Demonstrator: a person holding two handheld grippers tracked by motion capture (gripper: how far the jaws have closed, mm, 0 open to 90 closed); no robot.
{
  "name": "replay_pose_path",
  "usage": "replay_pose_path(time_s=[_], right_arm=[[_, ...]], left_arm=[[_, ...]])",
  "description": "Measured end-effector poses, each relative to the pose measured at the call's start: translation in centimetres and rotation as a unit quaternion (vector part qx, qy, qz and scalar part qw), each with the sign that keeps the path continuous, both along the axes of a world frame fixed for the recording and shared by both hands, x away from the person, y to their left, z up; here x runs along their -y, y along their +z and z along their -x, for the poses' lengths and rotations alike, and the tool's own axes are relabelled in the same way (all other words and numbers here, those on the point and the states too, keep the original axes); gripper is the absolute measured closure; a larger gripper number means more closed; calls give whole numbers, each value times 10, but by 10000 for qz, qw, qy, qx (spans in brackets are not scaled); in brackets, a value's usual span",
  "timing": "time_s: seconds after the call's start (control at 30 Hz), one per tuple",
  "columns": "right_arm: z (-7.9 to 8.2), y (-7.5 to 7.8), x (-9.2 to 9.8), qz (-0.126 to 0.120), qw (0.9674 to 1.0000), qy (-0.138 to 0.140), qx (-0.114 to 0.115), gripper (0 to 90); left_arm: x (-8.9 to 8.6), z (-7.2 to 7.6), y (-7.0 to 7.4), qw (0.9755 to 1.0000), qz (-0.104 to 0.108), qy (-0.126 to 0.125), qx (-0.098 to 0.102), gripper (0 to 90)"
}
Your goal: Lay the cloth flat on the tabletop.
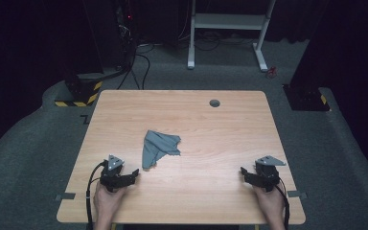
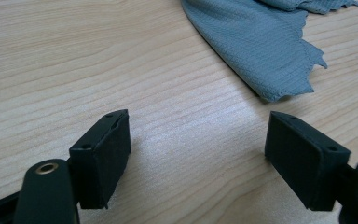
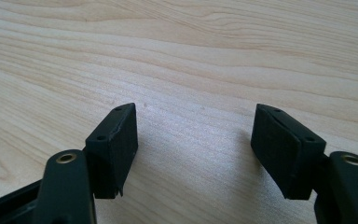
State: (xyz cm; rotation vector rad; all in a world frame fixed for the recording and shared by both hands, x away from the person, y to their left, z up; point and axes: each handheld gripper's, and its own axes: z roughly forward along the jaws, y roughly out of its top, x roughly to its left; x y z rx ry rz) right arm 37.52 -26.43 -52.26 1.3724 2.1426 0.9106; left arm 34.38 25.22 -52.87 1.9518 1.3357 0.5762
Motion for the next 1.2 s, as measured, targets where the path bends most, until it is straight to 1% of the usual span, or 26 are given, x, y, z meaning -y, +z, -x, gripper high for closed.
replay_pose_path(time_s=[0.13,0.23,0.33,0.43,0.5,0.73,0.8,0.9,1.0,1.13,1.2], right_arm=[[0,0,0,-1,10000,5,-3,316],[0,0,0,-1,10000,6,-2,316],[0,0,0,-3,10000,6,-4,316],[0,0,0,-3,10000,6,-4,316],[0,0,0,-4,10000,4,-4,316],[0,0,0,-3,10000,4,-4,316],[0,0,0,-3,10000,4,-4,316],[0,0,0,-3,10000,3,-5,316],[0,0,0,-3,10000,5,-5,316],[0,0,0,-3,10000,5,-5,316],[0,0,0,-3,10000,5,-5,316]], left_arm=[[1,0,0,10000,-60,25,9,226],[0,0,0,10000,58,49,-5,221],[1,0,0,10000,74,47,-12,225],[5,2,0,9999,-119,55,12,232],[6,2,0,9999,-119,79,28,245],[7,2,0,9999,-117,90,21,239],[7,2,0,9999,-93,104,20,239],[6,1,0,9999,0,111,5,235],[7,-1,2,9997,193,143,-38,264],[14,-7,7,9996,270,24,39,273],[19,-9,10,9996,276,-47,98,273]])
